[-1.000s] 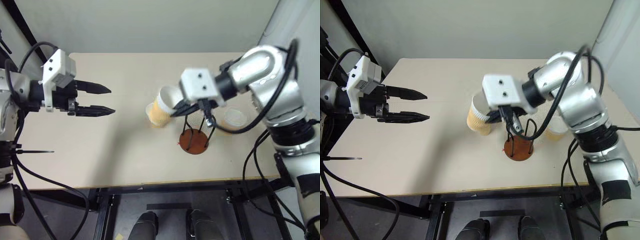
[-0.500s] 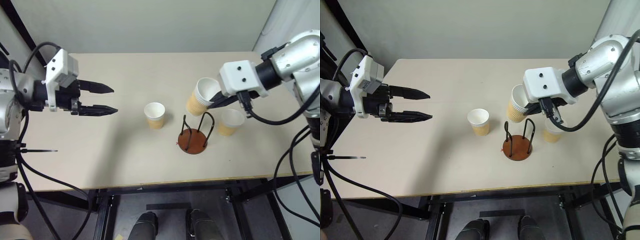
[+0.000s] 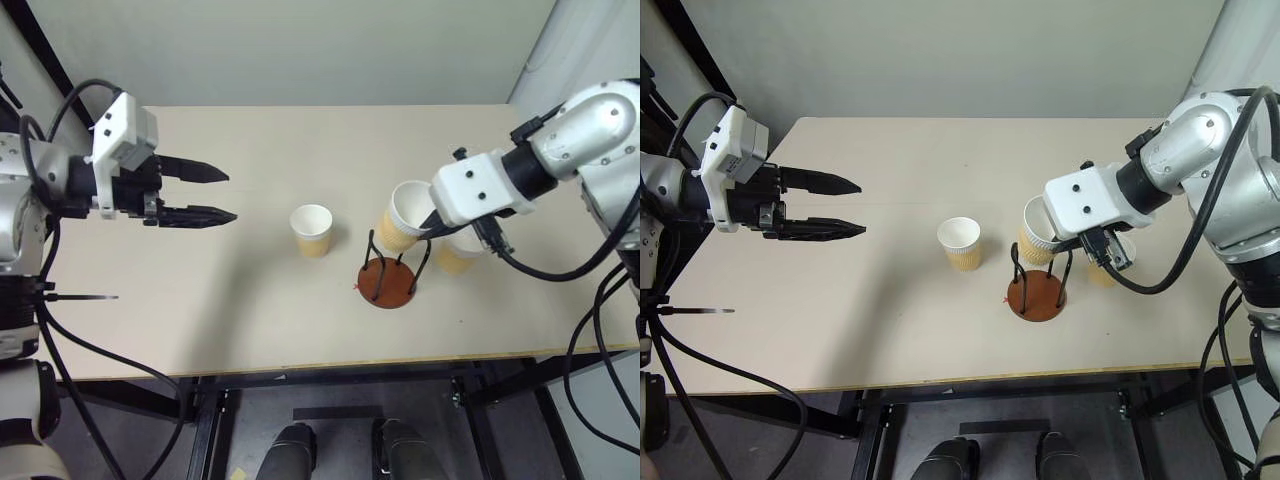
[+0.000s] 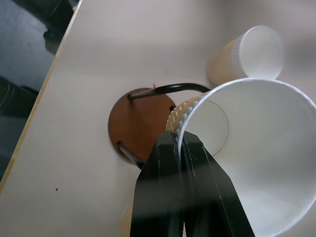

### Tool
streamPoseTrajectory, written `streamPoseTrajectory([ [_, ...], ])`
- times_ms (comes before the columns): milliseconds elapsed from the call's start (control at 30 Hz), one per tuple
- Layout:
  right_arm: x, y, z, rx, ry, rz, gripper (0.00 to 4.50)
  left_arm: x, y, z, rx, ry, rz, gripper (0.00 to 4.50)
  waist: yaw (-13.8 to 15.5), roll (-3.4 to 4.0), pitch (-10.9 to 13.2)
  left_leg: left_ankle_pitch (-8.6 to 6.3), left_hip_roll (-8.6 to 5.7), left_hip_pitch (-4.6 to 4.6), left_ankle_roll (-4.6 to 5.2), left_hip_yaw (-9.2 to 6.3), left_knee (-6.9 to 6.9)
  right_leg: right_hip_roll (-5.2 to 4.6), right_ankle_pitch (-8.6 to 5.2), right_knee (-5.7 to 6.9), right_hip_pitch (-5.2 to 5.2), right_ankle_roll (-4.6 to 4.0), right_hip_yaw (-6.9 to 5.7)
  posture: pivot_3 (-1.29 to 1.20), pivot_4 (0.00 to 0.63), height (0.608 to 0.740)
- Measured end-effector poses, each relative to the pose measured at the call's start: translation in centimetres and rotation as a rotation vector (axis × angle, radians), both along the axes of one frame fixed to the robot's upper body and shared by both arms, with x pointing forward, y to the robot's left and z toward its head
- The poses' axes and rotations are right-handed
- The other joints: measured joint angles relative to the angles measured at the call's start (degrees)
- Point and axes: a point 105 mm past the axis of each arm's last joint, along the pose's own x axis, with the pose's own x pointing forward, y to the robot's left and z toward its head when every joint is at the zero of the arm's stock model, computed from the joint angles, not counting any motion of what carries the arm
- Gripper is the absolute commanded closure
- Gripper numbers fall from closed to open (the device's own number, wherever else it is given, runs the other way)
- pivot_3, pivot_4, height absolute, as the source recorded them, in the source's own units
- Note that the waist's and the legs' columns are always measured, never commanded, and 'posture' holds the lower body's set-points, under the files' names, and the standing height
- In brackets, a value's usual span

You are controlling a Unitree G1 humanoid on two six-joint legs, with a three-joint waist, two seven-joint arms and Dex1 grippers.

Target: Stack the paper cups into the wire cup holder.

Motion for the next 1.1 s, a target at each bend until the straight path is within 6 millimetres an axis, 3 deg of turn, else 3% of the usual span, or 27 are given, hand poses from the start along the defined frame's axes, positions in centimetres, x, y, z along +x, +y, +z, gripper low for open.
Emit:
streamPoseTrajectory([
  [233,0.2,-0.6,-0.9,-0.045,0.0,0.005,4.49,0.0,0.0,0.0,0.001,0.0,0.001,1.0,-0.01,0.0,0.0,0.0,0.01,0.01,0.01,0.0,0.01,0.0,0.02,0.02,0.0,0.04,0.0,0.0,0.15,0.74],
  [267,0.2,-0.5,-1.0,-0.048,-0.003,0.005,4.31,0.0,0.0,0.0,0.001,0.0,0.001,1.0,-0.02,0.0,0.0,0.0,0.01,0.01,0.01,0.0,0.01,0.0,0.02,0.02,0.01,0.04,0.0,0.0,0.15,0.74],
  [367,0.3,-0.3,-1.1,-0.045,-0.002,0.013,3.6,0.0,0.0,0.0,0.002,0.001,-0.001,1.0,-0.03,0.0,0.0,0.01,0.01,0.01,0.01,0.0,0.02,0.0,0.03,0.02,0.01,0.05,0.0,0.0,0.15,0.74],
  [600,0.8,0.7,-0.7,0.054,0.026,-0.023,1.1,0.0,0.0,-0.1,0.006,0.004,-0.009,1.0,-0.01,0.0,0.0,0.01,0.01,0.0,0.02,0.0,0.04,0.0,0.04,0.02,0.01,0.06,0.0,0.0,0.15,0.74],
  [767,1.7,0.3,1.7,0.22,0.019,-0.143,1.1,0.0,-0.2,-0.1,0.003,0.002,-0.014,1.0,0.06,0.0,0.0,0.01,0.0,-0.01,0.02,0.0,0.04,0.0,0.04,-0.02,0.02,0.06,0.0,0.0,0.15,0.74],
  [867,2.6,-2.5,2.2,0.244,0.002,-0.262,1.1,0.0,-0.3,0.0,-0.002,0.001,-0.02,1.0,0.48,-0.03,-0.02,0.01,0.0,0.0,0.02,-0.02,0.04,-0.01,0.04,-0.07,0.09,0.06,-0.04,0.0,0.15,0.74],
  [967,3.7,-7.1,-0.2,0.182,0.024,-0.419,1.1,0.1,-0.8,0.3,-0.019,-0.007,-0.039,1.0,0.8,-0.08,-0.05,-0.01,-0.02,0.0,0.04,-0.02,0.11,-0.06,0.04,-0.12,0.15,0.07,-0.03,0.0,0.15,0.74],
  [1100,4.2,-9.2,-2.5,0.104,0.035,-0.466,1.1,0.3,-1.8,1.0,-0.031,-0.028,-0.077,1.0,0.62,-0.04,-0.02,0.03,-0.01,0.04,0.09,0.03,0.11,-0.06,0.25,-0.08,0.12,0.42,0.02,0.0,0.15,0.74],
])
